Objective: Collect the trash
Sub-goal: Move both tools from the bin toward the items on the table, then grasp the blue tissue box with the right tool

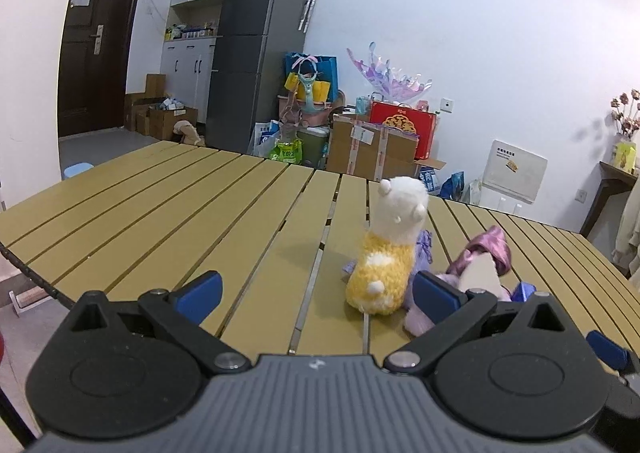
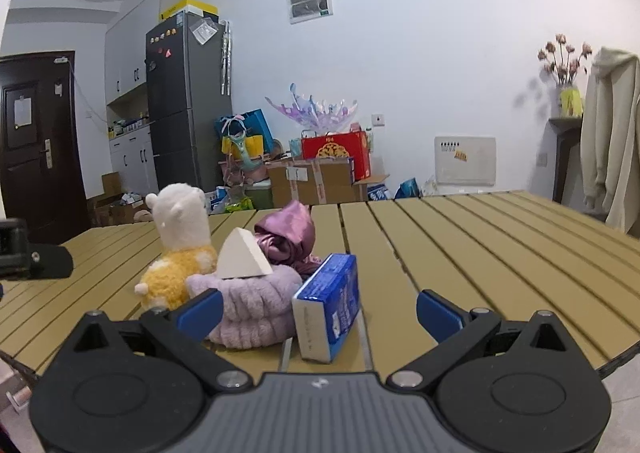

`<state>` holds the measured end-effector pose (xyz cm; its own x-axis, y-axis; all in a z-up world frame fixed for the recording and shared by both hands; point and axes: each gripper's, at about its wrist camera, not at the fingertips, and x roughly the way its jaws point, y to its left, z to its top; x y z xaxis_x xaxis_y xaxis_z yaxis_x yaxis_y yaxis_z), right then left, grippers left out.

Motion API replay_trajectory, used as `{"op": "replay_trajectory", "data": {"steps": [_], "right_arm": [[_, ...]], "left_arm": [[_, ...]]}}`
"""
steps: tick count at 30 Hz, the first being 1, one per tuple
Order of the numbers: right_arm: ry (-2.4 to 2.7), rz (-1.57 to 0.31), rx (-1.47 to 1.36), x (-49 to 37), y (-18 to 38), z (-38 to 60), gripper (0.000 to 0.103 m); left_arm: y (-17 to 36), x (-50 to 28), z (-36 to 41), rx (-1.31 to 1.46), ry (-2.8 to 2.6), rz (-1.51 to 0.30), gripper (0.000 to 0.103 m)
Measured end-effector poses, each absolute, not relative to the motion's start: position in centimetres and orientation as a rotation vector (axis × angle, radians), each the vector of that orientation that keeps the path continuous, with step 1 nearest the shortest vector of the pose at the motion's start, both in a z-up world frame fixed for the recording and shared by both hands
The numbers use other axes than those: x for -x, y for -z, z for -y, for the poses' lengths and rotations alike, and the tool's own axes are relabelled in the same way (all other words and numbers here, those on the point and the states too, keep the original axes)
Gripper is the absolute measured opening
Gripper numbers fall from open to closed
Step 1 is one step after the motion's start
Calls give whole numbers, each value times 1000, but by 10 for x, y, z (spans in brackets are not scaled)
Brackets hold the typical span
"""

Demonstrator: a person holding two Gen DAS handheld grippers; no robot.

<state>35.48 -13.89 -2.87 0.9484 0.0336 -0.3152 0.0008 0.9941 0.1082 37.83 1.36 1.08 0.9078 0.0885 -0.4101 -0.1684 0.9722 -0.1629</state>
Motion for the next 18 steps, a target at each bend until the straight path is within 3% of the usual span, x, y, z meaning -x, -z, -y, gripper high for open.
{"op": "replay_trajectory", "data": {"steps": [12,18], "right_arm": [[39,-343,-51,-382,47,128,103],[111,-351,-43,-394,55,125,95]], "left_arm": [[0,-389,-31,233,-145,-456,103],[0,-386,-36,229,-150,-463,103]]}}
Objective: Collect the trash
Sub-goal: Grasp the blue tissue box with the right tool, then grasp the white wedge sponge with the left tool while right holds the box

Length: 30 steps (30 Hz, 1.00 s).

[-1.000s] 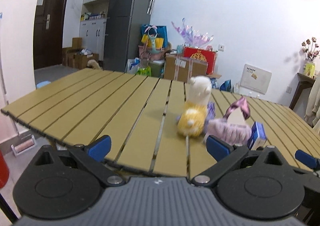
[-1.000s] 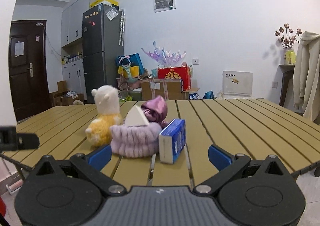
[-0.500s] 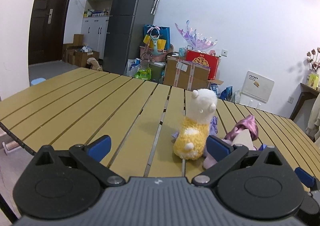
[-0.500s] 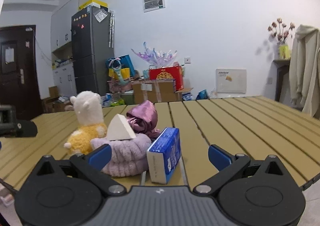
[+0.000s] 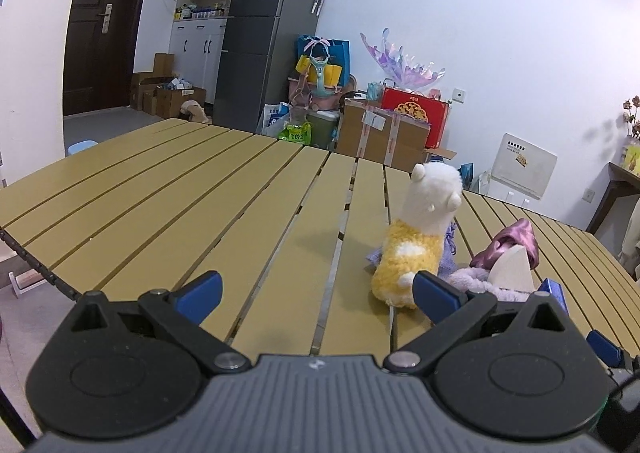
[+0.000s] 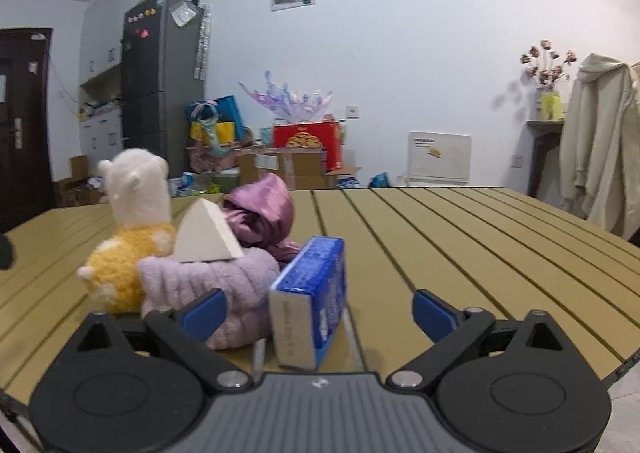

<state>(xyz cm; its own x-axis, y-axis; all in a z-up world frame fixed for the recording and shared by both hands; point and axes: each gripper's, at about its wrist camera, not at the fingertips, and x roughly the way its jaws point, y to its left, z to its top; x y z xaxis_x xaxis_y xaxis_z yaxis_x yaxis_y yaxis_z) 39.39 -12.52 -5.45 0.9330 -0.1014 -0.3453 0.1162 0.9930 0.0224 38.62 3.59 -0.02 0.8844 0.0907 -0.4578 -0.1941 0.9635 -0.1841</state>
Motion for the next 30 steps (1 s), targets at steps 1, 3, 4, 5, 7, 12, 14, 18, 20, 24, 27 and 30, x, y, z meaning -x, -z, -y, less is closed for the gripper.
{"op": "replay_trajectory", "data": {"steps": [1,3,4,5,7,12,14,18,20,24,27,30], "right_arm": [[128,-354,-44,-395,55,126,93],[153,-363,-51,-399,58,127,89],[163,-365,-55,-401,59,129,85],[175,-367,-58,-403,60,130,81],[180,-368,-66,-406,61,133,75],[172,-375,-97,-417,65,136,57],[144,-381,-122,-418,66,140,35],[99,-385,-185,-417,67,150,23],[99,-381,-205,-415,66,156,23],[97,-357,-235,-409,62,168,22],[104,-341,-248,-406,56,181,22],[100,-333,-276,-402,53,193,22]], "left_arm": [[1,-386,-36,227,-149,-464,103],[1,-385,-35,225,-147,-466,103],[1,-385,-35,224,-146,-467,103],[1,-385,-34,223,-146,-469,103],[2,-385,-32,216,-142,-471,103],[4,-384,-27,193,-132,-475,103],[6,-385,-27,191,-128,-480,103],[11,-385,-22,183,-117,-492,103],[13,-383,-17,173,-107,-490,103],[14,-379,-7,148,-89,-471,103],[14,-378,-3,135,-89,-465,103],[16,-381,1,146,-97,-472,103]]}}
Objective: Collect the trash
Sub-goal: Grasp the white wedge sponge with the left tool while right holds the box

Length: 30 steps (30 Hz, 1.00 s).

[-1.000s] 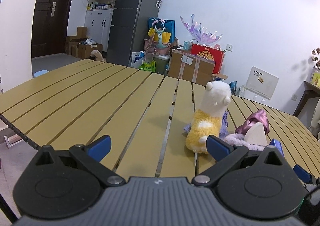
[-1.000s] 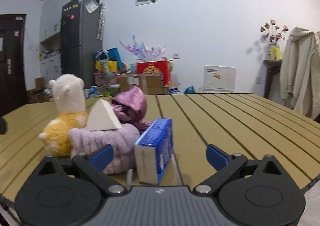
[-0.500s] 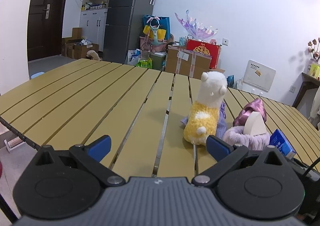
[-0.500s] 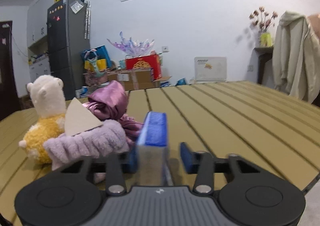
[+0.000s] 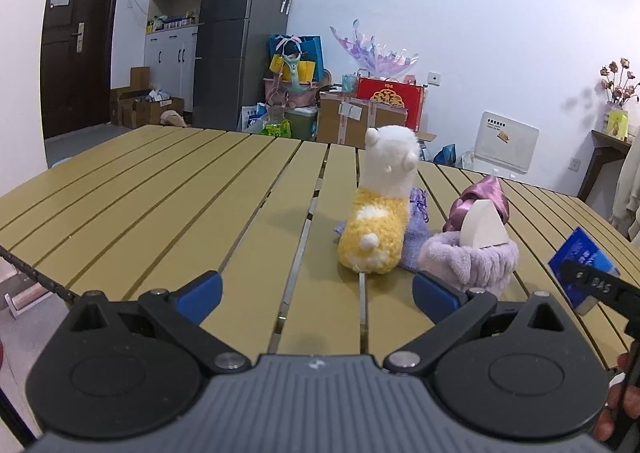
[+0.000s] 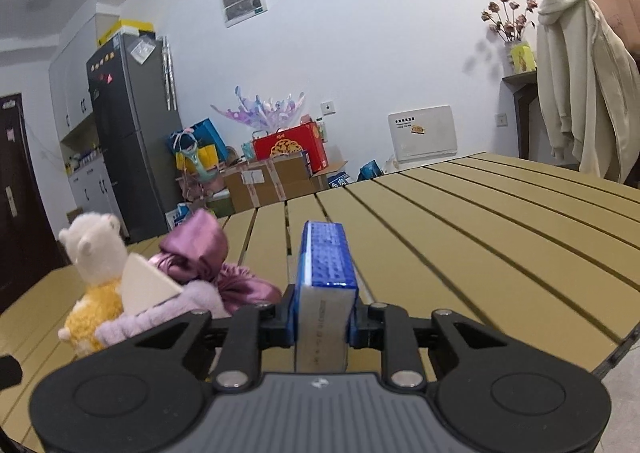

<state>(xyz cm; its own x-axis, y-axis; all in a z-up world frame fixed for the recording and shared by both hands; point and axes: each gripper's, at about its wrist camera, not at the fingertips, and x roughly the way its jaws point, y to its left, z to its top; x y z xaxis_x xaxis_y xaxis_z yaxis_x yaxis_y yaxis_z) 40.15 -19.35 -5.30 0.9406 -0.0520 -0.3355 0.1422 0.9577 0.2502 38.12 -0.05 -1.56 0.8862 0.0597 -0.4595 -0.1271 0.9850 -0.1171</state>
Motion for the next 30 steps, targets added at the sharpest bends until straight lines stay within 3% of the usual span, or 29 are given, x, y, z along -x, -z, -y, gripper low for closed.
{"op": "replay_trajectory", "data": {"steps": [15,30], "right_arm": [[139,-293,-388,-388,49,242,22],[213,-274,-304,-390,50,242,22]], "left_arm": [[-5,-414,67,99,-45,-481,103],[-11,-464,97,153,-45,-505,103]]}}
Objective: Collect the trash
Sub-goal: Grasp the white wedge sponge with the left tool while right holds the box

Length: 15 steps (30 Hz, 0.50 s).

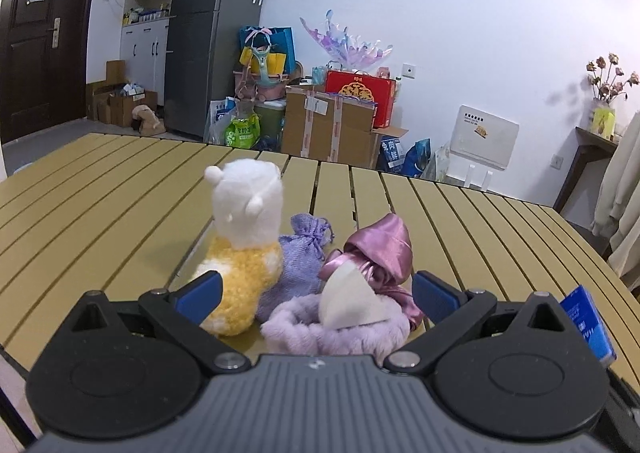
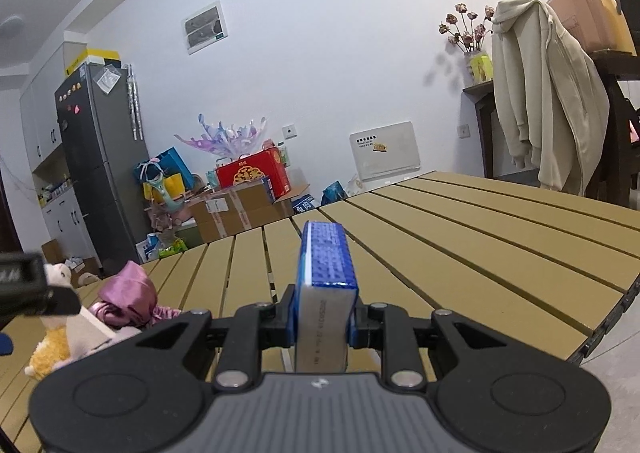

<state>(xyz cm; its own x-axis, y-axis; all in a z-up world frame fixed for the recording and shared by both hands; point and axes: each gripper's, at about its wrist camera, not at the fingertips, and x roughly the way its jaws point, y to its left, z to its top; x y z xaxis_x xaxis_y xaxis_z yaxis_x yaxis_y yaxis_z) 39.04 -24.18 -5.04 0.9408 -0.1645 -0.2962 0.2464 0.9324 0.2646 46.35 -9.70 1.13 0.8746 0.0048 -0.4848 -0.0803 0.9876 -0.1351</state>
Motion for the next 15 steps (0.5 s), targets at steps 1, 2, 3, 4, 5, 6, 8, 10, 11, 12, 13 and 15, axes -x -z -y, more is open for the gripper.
{"op": "replay_trajectory", "data": {"steps": [1,2,3,4,5,6,8,10,11,12,13,15], "right_arm": [[213,-276,-298,-391,51,241,22],[212,-278,-295,-392,52,240,22],[210,-279,-295,-392,52,240,22],[208,-281,-297,-393,53,240,22],[205,-280,-298,-393,53,240,22],[203,-279,-297,-393,53,239,22],[200,-278,-293,-395,52,240,22],[197,-280,-292,-395,52,240,22],[195,-283,-292,-396,53,240,22],[193,-285,-292,-397,53,240,22],[190,-286,-291,-397,53,238,22],[185,-288,-288,-398,53,238,22]], "left_arm": [[-9,-466,98,151,-46,-509,101],[-9,-469,98,149,-44,-514,100],[-7,-471,98,147,-40,-518,96],[-5,-473,97,146,-34,-521,93],[-3,-475,96,148,-32,-525,89],[-1,-478,95,152,-29,-535,81],[3,-483,92,162,-10,-560,69],[6,-489,89,184,17,-585,65],[6,-489,87,196,28,-590,61],[7,-489,84,206,45,-591,48],[7,-489,82,215,74,-592,33],[6,-488,79,219,94,-590,32]]}}
